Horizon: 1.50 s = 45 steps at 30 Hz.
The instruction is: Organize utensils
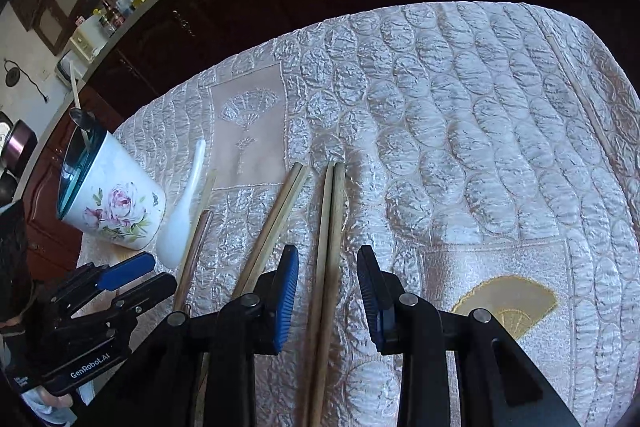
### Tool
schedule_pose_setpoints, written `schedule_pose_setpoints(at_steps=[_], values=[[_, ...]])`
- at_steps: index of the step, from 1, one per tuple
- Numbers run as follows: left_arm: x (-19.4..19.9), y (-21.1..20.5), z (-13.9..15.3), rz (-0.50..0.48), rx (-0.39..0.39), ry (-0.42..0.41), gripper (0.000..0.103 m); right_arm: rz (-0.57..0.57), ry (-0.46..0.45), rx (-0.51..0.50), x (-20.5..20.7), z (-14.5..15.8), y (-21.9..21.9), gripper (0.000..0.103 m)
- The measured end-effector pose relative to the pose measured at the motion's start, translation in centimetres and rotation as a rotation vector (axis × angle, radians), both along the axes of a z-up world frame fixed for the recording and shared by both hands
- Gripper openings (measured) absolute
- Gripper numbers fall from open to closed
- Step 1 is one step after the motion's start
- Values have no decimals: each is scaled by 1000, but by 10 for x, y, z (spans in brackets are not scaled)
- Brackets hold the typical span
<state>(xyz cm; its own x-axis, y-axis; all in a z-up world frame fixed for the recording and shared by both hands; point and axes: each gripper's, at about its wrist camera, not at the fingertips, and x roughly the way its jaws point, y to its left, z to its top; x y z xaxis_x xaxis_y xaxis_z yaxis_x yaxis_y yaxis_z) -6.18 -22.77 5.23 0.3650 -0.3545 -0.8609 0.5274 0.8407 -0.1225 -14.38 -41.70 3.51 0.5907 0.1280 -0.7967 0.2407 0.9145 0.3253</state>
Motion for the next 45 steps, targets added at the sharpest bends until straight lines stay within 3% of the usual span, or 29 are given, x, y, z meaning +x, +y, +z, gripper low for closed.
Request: schedule_pose_setpoints(at_steps=[5,8,16,25,35,43,45], values=[[7,-27,2,-45,-2,17,41,0,23,-11,24,-15,4,24],[15,-47,-5,-57,35,17,41,-2,46,-12,37,-28,3,21],[29,-81,-22,-82,73,43,41,-3,66,-43,38,-27,-9,21],[46,-76,-23,-40,78,48,41,4,77,-100,48,-27,-11,18],[49,-85,-18,-64,52,47,41,15,61,-36,53,-27,-18,18],[59,-106,-31,-71,118,55,41,40,74,-44,74,-25,-25,18],[60,-113,-32,-84,125,48,41,36,65,-34,78,-26,-26,13]])
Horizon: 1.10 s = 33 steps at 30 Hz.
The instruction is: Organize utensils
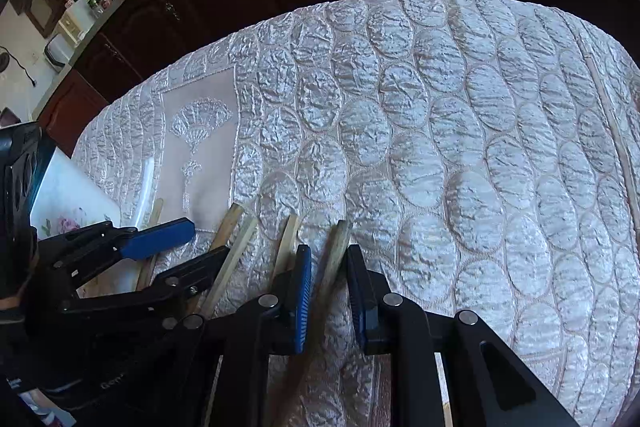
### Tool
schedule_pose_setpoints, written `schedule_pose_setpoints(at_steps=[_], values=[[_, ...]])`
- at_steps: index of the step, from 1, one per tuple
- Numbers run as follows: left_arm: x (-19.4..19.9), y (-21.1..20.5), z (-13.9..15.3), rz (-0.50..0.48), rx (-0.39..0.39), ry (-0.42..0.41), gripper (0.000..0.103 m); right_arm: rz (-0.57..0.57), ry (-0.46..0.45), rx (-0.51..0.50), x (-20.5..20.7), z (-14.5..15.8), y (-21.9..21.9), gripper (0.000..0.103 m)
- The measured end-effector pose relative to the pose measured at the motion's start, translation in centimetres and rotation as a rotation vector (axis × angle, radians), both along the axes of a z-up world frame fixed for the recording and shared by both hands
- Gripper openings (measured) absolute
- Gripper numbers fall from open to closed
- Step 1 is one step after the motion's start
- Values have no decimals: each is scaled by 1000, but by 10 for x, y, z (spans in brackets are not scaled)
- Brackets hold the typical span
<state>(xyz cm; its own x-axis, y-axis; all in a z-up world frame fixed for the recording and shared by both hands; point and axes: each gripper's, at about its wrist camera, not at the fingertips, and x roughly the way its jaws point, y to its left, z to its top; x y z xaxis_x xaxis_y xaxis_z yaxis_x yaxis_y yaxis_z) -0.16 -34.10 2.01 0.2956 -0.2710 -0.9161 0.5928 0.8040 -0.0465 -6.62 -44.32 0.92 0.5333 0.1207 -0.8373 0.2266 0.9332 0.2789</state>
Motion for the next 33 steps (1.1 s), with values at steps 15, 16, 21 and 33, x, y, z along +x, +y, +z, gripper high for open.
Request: schedule_pose_setpoints(at_steps=[15,16,21,33], values=[[-21,65,64,15,-279,35,6,34,-160,98,-43,62,3,7],[-25,72,72,15,-295,22,6,43,-178,97,-46,70,6,7],[-45,121,109,26,-375,-33,6,86,-247,88,-63,106,23,7],[-67,178,152,77,-413,-120,6,200,-334,5,-77,166,77,7]])
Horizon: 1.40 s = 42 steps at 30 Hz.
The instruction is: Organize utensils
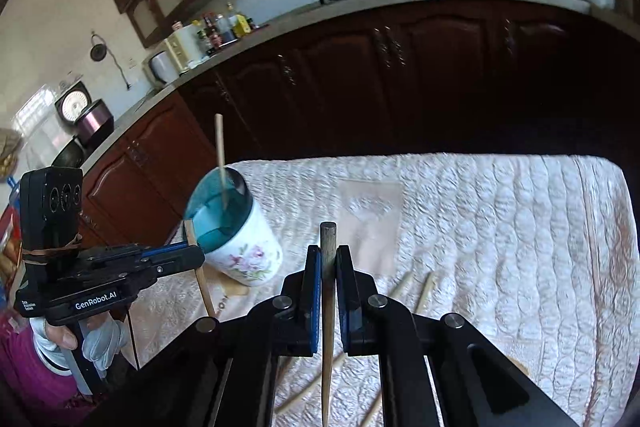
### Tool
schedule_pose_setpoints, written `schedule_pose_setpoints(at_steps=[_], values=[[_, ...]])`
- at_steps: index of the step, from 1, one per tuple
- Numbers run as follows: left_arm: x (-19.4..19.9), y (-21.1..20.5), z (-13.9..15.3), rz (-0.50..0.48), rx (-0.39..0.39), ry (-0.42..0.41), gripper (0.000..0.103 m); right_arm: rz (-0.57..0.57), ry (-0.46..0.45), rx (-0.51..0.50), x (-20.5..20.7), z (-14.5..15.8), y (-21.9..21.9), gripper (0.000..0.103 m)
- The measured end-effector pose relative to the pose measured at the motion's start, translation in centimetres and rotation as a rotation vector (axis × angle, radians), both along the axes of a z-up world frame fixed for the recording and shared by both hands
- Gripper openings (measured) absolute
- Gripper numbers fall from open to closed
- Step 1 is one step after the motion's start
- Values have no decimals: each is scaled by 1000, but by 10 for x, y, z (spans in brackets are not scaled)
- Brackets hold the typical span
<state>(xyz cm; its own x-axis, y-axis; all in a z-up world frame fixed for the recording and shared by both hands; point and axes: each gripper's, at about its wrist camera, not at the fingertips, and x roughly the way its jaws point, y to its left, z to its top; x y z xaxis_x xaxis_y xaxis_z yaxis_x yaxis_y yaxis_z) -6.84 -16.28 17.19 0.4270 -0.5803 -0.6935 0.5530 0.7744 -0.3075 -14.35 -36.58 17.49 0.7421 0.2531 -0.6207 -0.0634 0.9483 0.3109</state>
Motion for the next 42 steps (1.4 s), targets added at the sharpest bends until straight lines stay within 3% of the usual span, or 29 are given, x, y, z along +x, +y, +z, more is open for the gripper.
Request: schedule_pose_setpoints(at_steps=[14,20,26,35,42], values=[[2,39,49,72,-70,-76,6,61,-79,-57,16,51,39,7],[19,74,95,162,-112,-165,6,98,-156,-57,33,84,62,7],[42,105,120,254,-112,-224,6,131,-205,-71,59,110,83,7],[77,122,123,356,-65,-294,6,110,-264,-77,103,124,112,7],[91,114,94,373,2,-295,6,66,-289,-100,140,110,132,7]])
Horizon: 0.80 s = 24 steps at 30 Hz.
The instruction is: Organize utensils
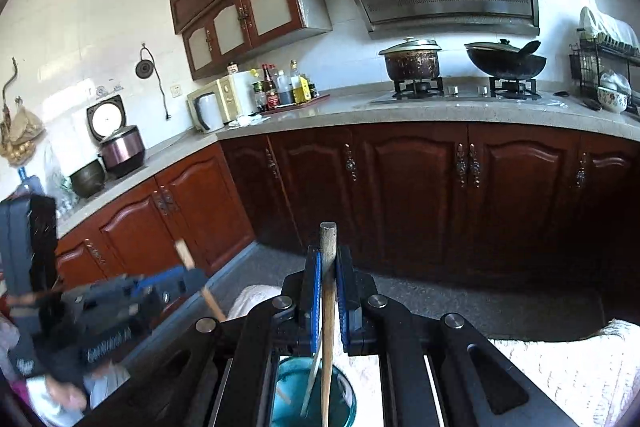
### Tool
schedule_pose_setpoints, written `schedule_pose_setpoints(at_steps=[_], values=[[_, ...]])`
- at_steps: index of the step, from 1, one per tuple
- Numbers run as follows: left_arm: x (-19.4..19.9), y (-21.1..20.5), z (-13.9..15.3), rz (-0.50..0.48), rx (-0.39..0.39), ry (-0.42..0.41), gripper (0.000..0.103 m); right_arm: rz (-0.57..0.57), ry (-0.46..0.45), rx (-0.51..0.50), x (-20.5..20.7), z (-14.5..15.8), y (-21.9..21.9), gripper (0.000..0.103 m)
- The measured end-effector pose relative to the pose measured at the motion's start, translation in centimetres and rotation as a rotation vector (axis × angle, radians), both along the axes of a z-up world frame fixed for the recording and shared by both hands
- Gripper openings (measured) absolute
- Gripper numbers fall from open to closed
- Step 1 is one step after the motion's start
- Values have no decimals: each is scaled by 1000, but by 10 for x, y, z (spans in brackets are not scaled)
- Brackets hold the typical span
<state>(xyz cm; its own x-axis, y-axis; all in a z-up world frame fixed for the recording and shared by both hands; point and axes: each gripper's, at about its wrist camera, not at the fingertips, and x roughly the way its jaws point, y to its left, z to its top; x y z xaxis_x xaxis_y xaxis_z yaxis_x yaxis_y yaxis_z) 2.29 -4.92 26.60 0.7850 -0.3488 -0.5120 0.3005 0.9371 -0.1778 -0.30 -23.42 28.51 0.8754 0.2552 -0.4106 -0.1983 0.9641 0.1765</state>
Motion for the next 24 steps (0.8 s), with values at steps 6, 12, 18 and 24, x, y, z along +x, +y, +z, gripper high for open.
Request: schedule_pose_setpoints(at_steps=[6,12,18,24], values=[[6,-10,-39,-3,34,69,6,2,39,14,19,-33,10,7],[13,-12,-60,-3,30,116,6,22,133,13,28,-70,9,7],[14,-16,-68,-9,32,141,6,34,201,29,33,-96,4,7],[12,-20,-68,-15,31,143,6,61,256,79,34,-105,-2,10]])
